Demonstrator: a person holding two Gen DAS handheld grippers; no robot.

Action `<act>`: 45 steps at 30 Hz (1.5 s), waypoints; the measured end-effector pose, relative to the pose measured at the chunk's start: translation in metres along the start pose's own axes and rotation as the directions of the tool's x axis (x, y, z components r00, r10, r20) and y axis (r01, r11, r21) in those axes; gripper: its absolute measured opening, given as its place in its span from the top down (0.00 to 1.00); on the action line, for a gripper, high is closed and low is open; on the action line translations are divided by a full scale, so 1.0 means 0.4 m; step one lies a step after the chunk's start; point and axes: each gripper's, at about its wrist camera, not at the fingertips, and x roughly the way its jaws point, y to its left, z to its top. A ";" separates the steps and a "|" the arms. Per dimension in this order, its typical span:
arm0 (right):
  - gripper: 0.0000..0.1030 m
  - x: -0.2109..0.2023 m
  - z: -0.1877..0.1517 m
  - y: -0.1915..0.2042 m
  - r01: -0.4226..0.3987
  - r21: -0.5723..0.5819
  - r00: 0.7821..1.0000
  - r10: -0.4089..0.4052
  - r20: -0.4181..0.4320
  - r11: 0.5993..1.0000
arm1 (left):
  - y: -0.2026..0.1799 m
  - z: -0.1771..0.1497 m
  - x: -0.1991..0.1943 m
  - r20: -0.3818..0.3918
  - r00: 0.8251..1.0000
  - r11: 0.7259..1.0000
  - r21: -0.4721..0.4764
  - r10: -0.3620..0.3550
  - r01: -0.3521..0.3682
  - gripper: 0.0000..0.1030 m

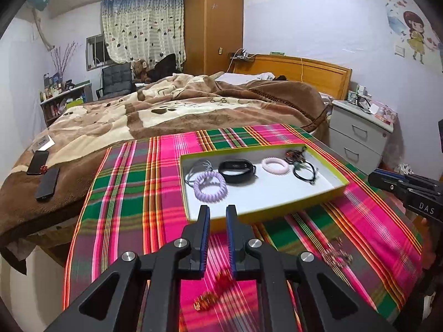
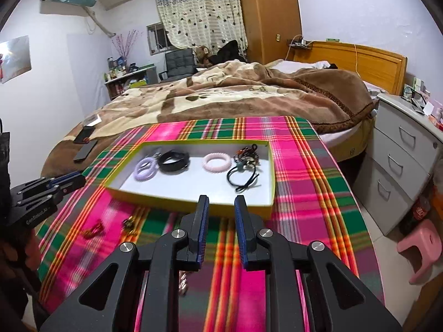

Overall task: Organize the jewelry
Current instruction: 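Withdraw both grippers from the box toward the remaining jewelry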

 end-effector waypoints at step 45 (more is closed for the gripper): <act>0.64 -0.071 -0.163 0.090 -0.069 -0.029 0.995 0.066 -0.078 0.997 | 0.022 -0.155 -0.099 -0.041 0.999 1.000 -0.022 -0.011 0.010 0.81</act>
